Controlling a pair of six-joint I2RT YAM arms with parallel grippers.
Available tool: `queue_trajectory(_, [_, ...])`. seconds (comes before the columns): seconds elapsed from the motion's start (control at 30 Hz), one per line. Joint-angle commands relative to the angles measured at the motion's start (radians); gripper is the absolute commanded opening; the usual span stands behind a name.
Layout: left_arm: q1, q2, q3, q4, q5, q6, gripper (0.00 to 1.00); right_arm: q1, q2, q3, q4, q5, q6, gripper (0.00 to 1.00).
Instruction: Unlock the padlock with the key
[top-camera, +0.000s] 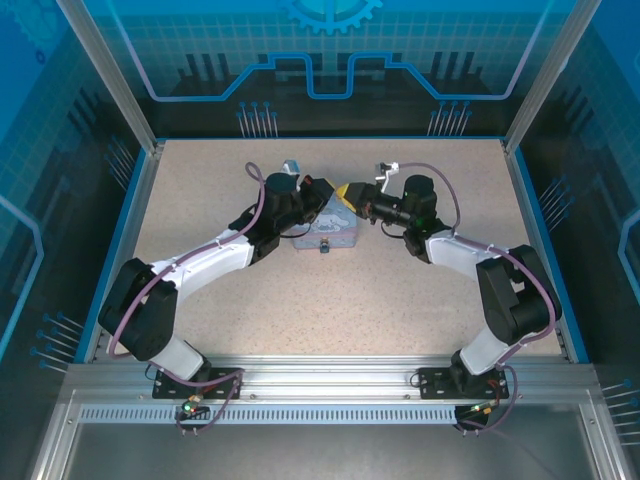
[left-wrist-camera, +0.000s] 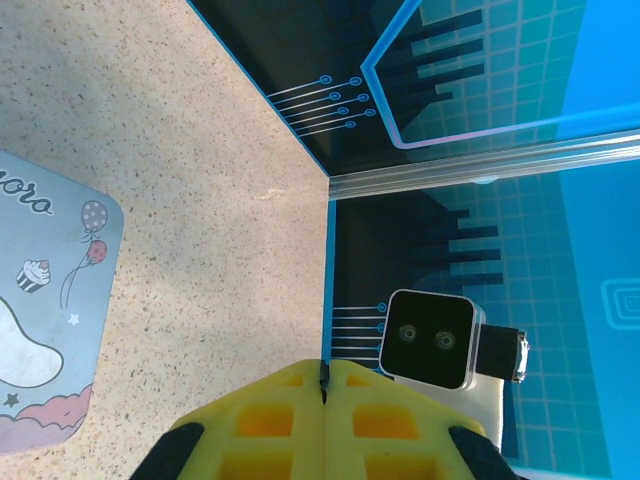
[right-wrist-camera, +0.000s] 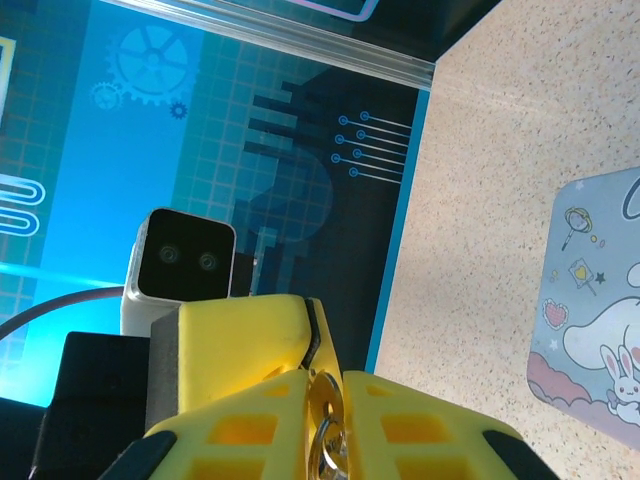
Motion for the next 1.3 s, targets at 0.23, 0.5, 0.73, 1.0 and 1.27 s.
queue_trajectory(0.23, [-0.009,0.001,0.034,0.024,-0.018,0.016,0.00,0.011,-0.016,-0.028,0.027,-0.009,0.002,0.00])
queue_trajectory(0.5, [-0.009,-0.019,0.004,0.022,-0.034,0.011,0.00,-0.006,-0.019,-0.034,0.022,0.009,0.012,0.00])
queue_trajectory(0.73, [-0.011,-0.042,-0.025,0.023,-0.049,0.009,0.00,-0.020,0.000,-0.041,0.052,0.008,0.041,0.00])
queue_trajectory(1.0, [-0.010,-0.065,-0.027,-0.010,-0.079,0.019,0.44,-0.023,-0.001,-0.042,0.023,0.006,0.015,0.00])
queue_trajectory(1.27, [0.041,-0.235,-0.085,-0.185,-0.113,0.114,0.95,-0.064,-0.029,-0.094,-0.006,-0.036,-0.036,0.00])
